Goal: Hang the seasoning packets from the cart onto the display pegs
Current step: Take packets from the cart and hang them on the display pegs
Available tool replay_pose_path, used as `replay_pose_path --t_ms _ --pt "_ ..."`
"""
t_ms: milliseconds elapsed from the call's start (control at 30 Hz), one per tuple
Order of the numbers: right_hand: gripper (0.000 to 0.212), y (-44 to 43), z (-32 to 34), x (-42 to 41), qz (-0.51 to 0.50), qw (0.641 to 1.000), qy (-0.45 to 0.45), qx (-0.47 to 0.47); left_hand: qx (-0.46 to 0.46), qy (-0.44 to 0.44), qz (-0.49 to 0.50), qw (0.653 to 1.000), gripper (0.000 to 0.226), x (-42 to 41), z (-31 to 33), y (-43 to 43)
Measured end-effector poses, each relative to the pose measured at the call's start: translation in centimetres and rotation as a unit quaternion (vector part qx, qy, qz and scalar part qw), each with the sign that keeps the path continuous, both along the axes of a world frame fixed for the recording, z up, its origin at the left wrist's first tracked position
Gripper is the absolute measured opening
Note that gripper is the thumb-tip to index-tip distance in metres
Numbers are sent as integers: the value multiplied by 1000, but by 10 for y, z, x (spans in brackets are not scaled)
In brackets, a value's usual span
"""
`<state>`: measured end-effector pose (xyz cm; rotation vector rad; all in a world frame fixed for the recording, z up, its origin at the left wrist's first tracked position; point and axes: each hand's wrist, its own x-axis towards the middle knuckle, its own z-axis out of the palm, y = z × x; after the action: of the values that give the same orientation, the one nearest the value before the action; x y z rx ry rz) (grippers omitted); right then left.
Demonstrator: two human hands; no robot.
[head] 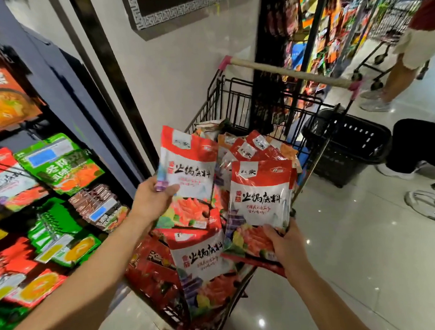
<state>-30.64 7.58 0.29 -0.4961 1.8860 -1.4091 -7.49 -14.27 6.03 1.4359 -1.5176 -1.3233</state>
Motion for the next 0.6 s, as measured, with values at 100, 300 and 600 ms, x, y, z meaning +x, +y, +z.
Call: replay_pose_path --t_ms 100,300,600 --pt "51 -9 4 7 34 999 11 -16 43 78 -36 995 18 12 12 25" --pt "57 -13 8 16 93 994 -9 -61 132 96 -69 984 47 -17 -21 71" --pt "62 -1 5 16 120 984 -108 -72 136 67 -108 983 54 -58 -48 105"
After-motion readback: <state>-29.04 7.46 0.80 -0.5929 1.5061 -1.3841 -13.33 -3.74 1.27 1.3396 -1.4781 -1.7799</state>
